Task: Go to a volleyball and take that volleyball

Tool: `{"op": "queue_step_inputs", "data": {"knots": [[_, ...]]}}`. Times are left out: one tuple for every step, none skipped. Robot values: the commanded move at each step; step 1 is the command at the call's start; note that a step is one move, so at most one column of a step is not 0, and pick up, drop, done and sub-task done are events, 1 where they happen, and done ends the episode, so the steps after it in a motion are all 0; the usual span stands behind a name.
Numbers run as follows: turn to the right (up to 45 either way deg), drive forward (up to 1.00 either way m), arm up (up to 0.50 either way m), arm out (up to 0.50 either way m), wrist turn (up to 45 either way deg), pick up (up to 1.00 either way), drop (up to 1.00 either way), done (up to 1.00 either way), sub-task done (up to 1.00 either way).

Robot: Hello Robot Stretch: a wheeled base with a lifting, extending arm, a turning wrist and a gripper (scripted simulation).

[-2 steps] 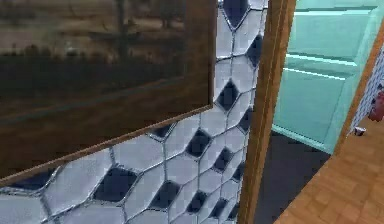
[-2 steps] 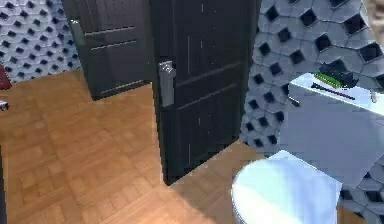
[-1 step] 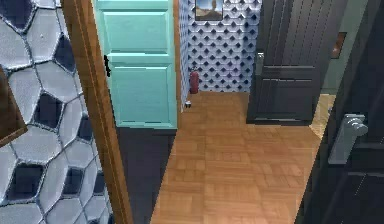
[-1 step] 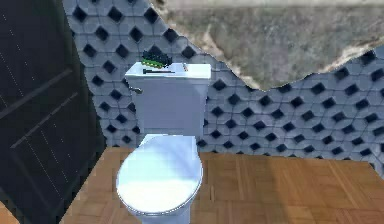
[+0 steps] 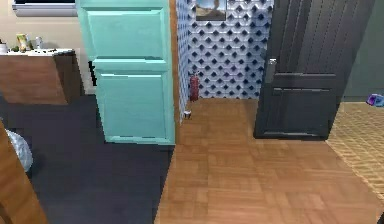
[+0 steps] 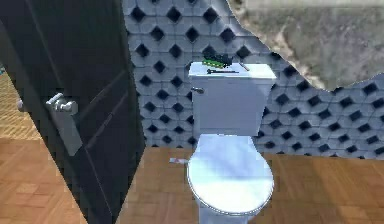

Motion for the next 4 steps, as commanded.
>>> {"op": "queue_step_inputs", "data": {"knots": [[24.0,0.0,0.0,0.0,0.0,0.0,0.0,0.0,0.0],[0.0,0.85,0.0,0.0,0.0,0.0,0.0,0.0,0.0],[-27.0,0.0,0.0,0.0,0.0,0.0,0.0,0.0,0.0],[0.0,0.6,0.0,0.0,0.0,0.0,0.0,0.0,0.0]]}}
